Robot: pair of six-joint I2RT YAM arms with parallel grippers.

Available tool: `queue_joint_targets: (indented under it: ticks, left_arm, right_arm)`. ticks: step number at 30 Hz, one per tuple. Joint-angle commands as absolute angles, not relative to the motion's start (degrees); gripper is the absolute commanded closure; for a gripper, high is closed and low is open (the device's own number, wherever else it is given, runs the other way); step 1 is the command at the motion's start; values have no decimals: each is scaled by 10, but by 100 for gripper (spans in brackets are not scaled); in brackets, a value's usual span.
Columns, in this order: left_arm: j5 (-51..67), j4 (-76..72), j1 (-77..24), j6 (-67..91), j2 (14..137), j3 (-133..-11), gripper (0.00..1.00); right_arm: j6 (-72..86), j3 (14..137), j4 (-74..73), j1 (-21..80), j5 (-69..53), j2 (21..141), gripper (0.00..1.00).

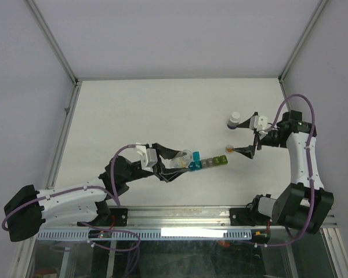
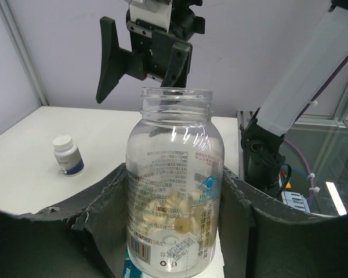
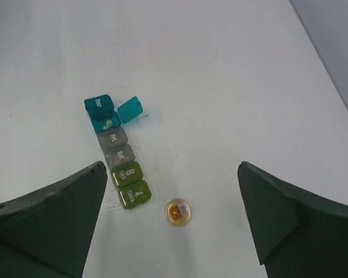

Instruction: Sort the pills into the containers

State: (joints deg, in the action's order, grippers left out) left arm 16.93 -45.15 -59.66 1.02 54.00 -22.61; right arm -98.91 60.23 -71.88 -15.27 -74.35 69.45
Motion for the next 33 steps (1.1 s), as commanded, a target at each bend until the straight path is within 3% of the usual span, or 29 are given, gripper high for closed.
queue_joint_targets:
  ticks: [1,4,8,14,18,25,33]
  left_arm:
    - [201,-483,-597,-13,566,-266,100]
    - [224,-453,-589,-40,591,-313,100]
    - [279,-442,-558,-45,630,-369,100]
    - [371,-431,-496,-64,725,-467,100]
    - [420,-416,-460,-92,778,-521,100]
    - [451,-421,-420,-88,808,-479,100]
    - [497,-409,-402,-84,885,-469,100]
  right_arm:
    - [-1143,579,-721,-131,-666,733,2]
    - [-1264,583,-757,-127,-608,798,5]
    - [-1291,624,-764,-126,-551,878,11]
    - [-1198,647,-649,-89,-467,928,12]
    - [-1146,669,-623,-68,-468,961,20]
    - [-1107,653,-576,-37,-463,983,21]
    - [-1042,647,-544,-13,-409,1001,30]
